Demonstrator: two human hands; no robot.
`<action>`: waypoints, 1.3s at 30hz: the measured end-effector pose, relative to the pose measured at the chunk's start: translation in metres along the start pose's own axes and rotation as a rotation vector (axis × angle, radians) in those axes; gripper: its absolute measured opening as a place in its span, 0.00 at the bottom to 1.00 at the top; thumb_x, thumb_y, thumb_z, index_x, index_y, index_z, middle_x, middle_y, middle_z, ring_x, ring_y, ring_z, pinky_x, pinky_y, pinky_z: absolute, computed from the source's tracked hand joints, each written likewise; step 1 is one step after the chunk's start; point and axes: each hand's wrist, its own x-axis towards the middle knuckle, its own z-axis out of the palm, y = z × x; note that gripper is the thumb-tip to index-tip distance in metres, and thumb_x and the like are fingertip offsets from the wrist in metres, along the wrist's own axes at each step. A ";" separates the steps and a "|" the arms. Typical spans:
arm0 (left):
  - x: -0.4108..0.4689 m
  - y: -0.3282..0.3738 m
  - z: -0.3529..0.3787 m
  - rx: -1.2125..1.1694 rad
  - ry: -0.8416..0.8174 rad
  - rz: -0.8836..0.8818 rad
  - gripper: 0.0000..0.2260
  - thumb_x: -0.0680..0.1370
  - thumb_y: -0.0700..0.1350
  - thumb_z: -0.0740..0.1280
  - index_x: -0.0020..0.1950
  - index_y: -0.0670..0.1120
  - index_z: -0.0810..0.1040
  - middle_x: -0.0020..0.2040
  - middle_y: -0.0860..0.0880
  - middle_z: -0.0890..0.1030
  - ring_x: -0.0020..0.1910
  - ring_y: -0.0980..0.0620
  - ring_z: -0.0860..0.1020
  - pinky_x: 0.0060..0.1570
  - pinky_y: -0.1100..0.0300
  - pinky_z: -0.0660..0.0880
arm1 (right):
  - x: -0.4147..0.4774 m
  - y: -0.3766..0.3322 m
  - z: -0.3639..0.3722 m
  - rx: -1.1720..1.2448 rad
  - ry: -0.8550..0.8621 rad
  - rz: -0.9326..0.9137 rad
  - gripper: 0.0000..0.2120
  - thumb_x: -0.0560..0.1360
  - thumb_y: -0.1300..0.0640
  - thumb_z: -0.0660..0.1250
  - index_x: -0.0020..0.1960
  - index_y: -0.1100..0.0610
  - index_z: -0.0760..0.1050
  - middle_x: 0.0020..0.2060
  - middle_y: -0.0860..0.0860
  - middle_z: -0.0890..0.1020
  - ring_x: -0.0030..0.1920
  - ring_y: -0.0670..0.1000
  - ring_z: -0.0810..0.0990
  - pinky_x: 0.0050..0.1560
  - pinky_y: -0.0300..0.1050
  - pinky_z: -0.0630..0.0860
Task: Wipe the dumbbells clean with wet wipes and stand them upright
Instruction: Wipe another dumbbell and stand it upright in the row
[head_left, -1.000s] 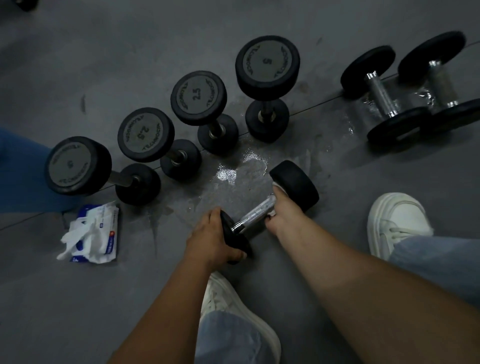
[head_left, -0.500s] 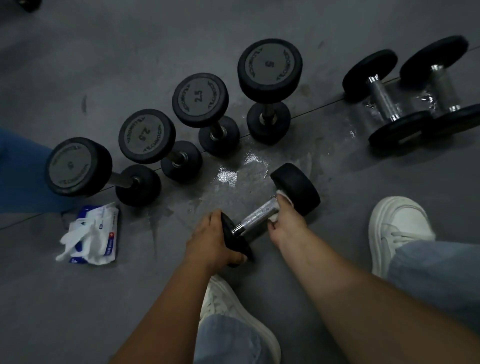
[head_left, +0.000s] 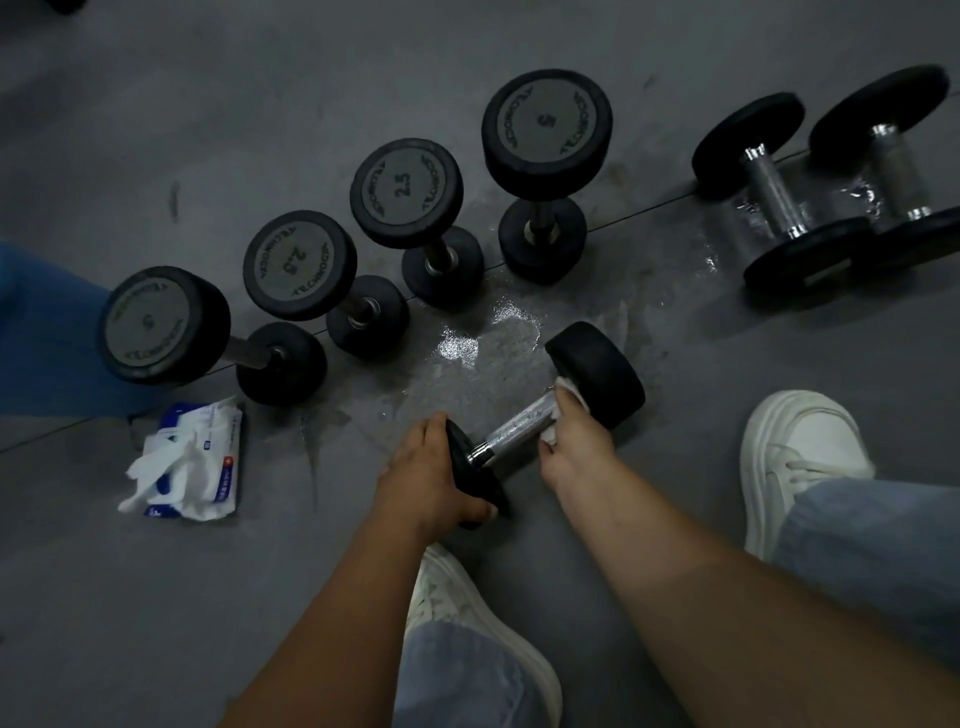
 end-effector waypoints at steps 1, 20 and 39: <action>0.000 0.000 0.000 -0.002 0.000 -0.002 0.59 0.56 0.58 0.82 0.79 0.51 0.51 0.75 0.51 0.60 0.72 0.47 0.65 0.67 0.49 0.69 | 0.001 0.002 -0.003 0.000 0.000 -0.010 0.03 0.76 0.54 0.69 0.44 0.53 0.78 0.38 0.48 0.77 0.29 0.43 0.70 0.31 0.35 0.68; 0.004 -0.002 -0.001 -0.022 -0.006 0.006 0.60 0.55 0.57 0.82 0.79 0.50 0.53 0.75 0.49 0.62 0.72 0.47 0.66 0.67 0.50 0.69 | -0.036 0.001 -0.055 -1.394 -0.239 -0.835 0.07 0.75 0.61 0.64 0.51 0.54 0.78 0.46 0.54 0.81 0.45 0.52 0.80 0.46 0.48 0.75; 0.002 0.000 -0.002 -0.017 0.005 0.004 0.60 0.55 0.57 0.83 0.79 0.50 0.52 0.75 0.50 0.62 0.72 0.47 0.66 0.66 0.50 0.70 | -0.019 -0.026 -0.002 -2.491 -0.105 -1.360 0.20 0.77 0.64 0.53 0.68 0.61 0.69 0.65 0.68 0.71 0.62 0.61 0.76 0.47 0.48 0.78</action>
